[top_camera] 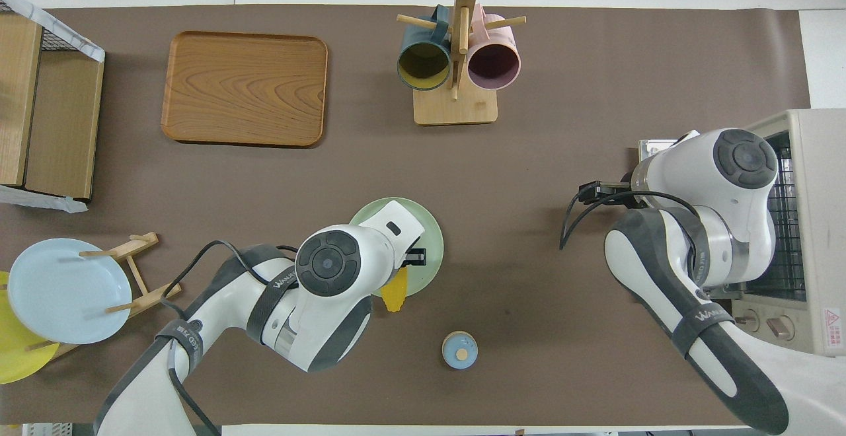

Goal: Put corn in oven
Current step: 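Lower the corn onto the green plate and open the left gripper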

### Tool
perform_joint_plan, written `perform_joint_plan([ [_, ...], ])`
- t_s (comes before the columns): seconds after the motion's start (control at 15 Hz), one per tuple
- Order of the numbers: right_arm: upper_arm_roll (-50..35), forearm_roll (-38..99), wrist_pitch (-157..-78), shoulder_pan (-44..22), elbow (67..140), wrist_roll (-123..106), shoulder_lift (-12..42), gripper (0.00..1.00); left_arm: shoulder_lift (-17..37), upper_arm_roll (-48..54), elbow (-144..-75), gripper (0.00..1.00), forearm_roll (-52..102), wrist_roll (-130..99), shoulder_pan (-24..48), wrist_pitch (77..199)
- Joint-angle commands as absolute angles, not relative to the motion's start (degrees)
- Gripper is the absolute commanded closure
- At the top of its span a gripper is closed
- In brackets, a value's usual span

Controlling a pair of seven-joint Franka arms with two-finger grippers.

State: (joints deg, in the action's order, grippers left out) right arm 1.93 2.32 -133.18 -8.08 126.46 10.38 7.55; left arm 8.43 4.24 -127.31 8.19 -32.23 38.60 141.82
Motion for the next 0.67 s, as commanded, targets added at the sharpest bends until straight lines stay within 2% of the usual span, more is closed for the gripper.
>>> perform_joint_plan([
  [0.0, 2.20, 3.60, -132.10, -8.26, 125.95, 9.84, 7.91, 0.00, 8.26, 3.25, -127.62, 0.00, 8.88, -31.56, 39.38, 143.09],
  [0.27, 2.20, 3.60, -132.01, -8.44, 125.69, 9.84, 7.91, 0.00, 7.12, 2.99, -125.96, 0.00, 8.88, -31.38, 38.50, 139.41],
  [0.47, 2.11, 3.52, -129.04, -9.31, 123.50, 9.93, 7.74, 0.00, 4.49, 2.99, -121.31, 0.00, 8.88, -31.29, 34.64, 130.47],
  [0.6, 2.11, 3.52, -124.83, -12.46, 119.91, 10.98, 7.21, 0.00, 3.34, 2.99, -116.05, 0.00, 8.79, -29.98, 29.56, 121.95],
])
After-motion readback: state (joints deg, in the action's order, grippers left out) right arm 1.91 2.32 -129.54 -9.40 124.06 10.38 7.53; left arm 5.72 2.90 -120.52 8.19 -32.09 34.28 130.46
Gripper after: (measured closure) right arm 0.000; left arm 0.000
